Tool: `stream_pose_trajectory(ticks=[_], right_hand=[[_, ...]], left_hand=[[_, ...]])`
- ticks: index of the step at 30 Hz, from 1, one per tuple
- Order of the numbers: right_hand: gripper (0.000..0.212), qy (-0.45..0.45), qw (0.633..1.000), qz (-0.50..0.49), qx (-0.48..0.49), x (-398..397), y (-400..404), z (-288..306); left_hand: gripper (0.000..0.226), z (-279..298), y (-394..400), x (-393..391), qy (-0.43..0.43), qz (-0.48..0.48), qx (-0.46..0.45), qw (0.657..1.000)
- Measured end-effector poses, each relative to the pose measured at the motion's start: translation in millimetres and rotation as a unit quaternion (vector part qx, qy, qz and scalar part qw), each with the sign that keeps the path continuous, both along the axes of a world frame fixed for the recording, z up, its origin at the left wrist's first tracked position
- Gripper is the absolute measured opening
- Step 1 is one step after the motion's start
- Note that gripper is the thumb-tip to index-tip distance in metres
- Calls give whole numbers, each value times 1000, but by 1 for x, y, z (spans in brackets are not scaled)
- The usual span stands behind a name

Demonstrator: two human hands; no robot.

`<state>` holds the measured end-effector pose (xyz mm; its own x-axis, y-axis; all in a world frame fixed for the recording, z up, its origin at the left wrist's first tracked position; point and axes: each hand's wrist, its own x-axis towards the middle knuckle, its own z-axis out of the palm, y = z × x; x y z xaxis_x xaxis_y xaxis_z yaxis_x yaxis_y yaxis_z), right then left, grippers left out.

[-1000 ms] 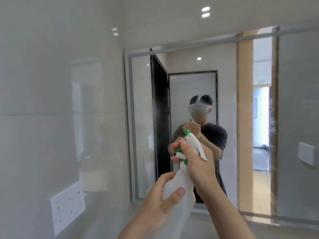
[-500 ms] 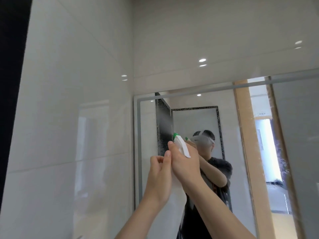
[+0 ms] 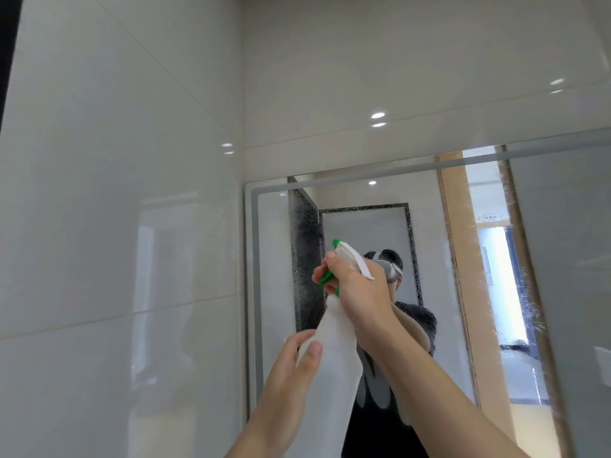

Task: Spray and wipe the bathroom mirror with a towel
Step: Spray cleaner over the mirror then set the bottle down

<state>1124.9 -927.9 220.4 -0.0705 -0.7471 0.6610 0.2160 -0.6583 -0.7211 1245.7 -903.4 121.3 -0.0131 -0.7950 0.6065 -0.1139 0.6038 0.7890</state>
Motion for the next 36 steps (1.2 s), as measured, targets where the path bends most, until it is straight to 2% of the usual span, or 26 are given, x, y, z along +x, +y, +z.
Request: stream_pose_trajectory(ticks=[6, 14, 18, 21, 24, 30, 36], right_hand=[[30, 20, 1000, 5, 3, 4, 4, 25], [21, -31, 999, 13, 16, -12, 4, 22], [18, -44, 999, -14, 11, -37, 11, 16], [28, -3, 999, -45, 12, -53, 22, 8], [37, 23, 996, -83, 6, -66, 34, -5], [34, 40, 990, -132, 15, -92, 45, -35], [34, 44, 983, -176, 11, -117, 61, -38]], left_hand=[[71, 4, -3, 1, -10, 40, -25, 999], [72, -3, 0, 3, -36, 34, -21, 999], [60, -11, -4, 3, 32, 78, -51, 995], [49, -5, -6, 4, 83, 90, -64, 990], [40, 0, -3, 2, 88, 79, -81, 990], [45, 4, 12, -6, 152, 8, -97, 984], [48, 16, 22, -27, 142, -21, -105, 984]])
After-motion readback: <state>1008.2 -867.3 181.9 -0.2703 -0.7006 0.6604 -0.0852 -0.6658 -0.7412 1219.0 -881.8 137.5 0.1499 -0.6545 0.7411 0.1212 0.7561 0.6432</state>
